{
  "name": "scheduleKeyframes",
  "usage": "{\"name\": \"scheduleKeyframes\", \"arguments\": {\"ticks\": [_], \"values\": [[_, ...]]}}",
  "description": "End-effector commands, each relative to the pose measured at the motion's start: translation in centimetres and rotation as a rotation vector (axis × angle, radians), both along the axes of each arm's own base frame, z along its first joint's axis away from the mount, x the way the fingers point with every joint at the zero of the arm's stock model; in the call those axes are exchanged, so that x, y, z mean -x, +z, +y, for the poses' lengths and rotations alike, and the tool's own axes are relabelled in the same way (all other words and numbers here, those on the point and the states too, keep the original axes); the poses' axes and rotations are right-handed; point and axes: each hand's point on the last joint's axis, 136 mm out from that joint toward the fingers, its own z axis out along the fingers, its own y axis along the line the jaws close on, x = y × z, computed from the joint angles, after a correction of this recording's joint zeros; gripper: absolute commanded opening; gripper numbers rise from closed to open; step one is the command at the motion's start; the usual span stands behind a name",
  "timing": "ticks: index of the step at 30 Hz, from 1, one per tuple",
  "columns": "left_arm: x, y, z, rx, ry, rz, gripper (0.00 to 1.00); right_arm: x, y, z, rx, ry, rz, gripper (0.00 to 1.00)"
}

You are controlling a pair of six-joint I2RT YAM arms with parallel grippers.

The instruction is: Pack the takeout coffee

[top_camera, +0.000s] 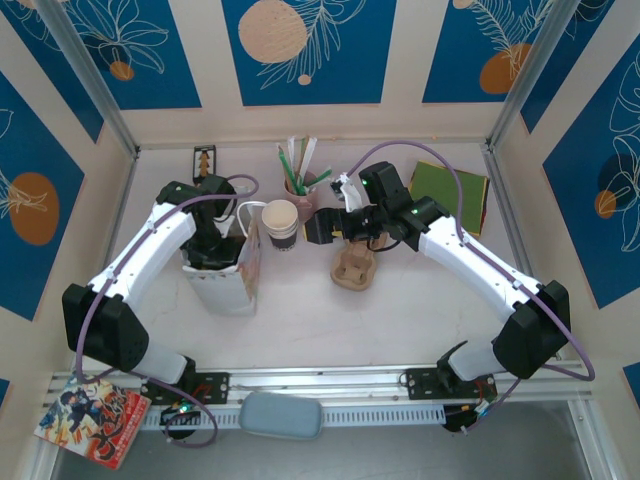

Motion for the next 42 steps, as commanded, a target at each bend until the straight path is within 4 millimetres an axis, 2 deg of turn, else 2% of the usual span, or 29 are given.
{"name": "scheduleKeyframes", "arguments": {"ticks": [1,42], "values": [[0.5,0.1,0.0,0.028,-0.007,0.007,0.58,0.2,0.0,0.3,-0.002,0.014,0.006,0.99],[0.6,-0.2,1.5,-0.042,0.024,0.011,0.58,0.2,-0.2,0.3,0.001,0.012,0.010,0.99]]}}
